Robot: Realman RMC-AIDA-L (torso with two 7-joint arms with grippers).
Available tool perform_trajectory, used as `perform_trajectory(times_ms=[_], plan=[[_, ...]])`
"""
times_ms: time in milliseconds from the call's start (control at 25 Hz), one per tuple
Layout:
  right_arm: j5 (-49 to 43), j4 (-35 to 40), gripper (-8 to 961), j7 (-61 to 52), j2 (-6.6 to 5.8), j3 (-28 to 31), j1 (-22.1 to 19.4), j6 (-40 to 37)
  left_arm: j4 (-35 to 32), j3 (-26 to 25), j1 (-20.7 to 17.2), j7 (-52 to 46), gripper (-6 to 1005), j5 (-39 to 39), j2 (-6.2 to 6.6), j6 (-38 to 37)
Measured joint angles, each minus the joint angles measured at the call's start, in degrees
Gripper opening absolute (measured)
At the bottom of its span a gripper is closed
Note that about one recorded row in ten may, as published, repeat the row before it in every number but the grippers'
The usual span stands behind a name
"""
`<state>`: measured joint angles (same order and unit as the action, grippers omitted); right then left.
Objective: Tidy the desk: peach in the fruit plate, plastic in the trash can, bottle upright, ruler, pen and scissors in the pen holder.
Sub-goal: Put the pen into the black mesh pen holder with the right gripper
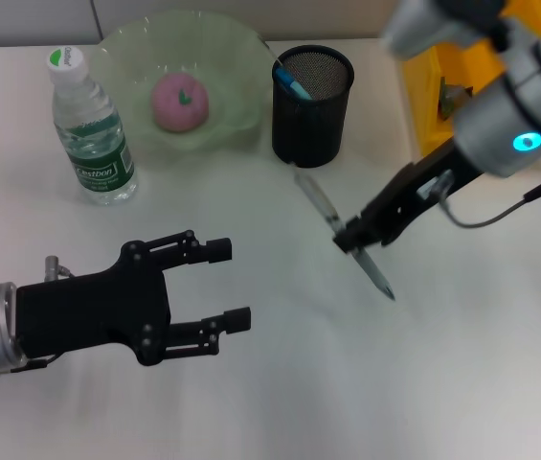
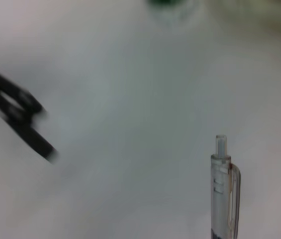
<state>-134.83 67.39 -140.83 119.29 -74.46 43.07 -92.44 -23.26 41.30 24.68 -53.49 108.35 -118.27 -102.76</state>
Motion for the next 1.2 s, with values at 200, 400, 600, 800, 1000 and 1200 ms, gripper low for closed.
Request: perform_trajectory(times_ms=[200,400,600,800,1000,1200], plan=[[13.05,-2.71,129,19.62,-0.1,11.23,-6.32,2.31,0.35,-0.9,0.29,-1.39,774,-1.36,-0.2,-0.17],[29.13,-14.66,129,45.85,-0.12,17.42,-12.28,5.73,1.05,-0.96,0.27,-1.97,774,-3.66,-0.17,-0.87],[39.16,-29.64,129,71.83,-0.11,22.01,-14.03,5.12,1.63,-0.96,0.79,-2.76,774,-4.52,-0.24,-0.88],[45.69,-41.5,129,89.29,-0.08,22.78,-13.25,5.93,1.73,-0.94,1.29,-3.92,774,-4.62,-0.23,-0.82],[48.05,-46.24,129,95.96,-0.01,22.49,-12.61,6.32,1.66,-0.94,1.5,-5.0,774,-4.73,-0.04,-0.54],[50.65,-47.39,130,106.37,0.3,22.85,-12.62,6.32,1.25,-0.96,1.71,-5.19,774,-4.73,0.05,-0.1]])
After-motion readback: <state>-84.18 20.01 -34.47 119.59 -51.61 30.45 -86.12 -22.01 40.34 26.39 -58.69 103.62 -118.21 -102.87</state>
